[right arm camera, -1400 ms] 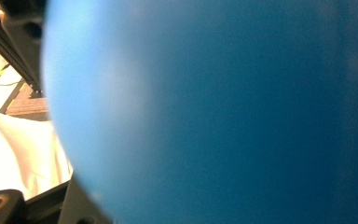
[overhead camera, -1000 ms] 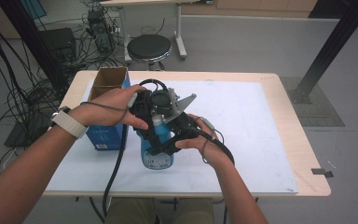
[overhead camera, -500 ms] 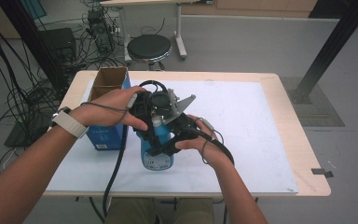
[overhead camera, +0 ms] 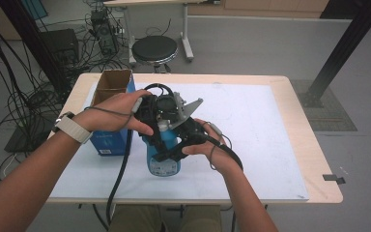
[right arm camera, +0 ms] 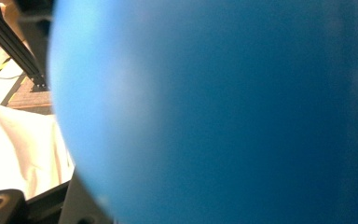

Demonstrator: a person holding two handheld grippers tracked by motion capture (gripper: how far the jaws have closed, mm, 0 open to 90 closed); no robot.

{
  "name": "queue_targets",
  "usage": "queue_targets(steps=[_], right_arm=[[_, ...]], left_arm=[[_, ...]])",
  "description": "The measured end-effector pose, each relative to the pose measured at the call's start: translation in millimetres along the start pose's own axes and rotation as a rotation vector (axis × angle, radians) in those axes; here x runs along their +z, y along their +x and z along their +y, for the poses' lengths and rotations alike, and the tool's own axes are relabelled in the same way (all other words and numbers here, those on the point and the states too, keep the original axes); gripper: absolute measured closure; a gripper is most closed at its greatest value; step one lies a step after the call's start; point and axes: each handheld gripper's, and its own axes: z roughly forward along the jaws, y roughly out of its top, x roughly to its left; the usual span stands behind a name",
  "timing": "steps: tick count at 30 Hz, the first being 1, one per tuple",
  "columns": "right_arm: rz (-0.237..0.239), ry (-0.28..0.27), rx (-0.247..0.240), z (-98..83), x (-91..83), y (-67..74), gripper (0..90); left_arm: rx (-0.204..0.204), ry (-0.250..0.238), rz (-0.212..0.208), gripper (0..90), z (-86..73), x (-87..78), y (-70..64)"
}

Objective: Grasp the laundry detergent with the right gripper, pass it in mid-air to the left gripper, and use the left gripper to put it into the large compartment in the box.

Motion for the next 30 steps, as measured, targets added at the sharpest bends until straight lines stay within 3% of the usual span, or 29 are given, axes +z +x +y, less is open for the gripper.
queue_targets(steps=[30], right_arm=[[-0.009,-0.002,-0.013,-0.5,-0.9,-0.6,43.2]], left_arm=[[-0.005,-0.013,0.005,37.4,-1.5,-0.8,0.5]])
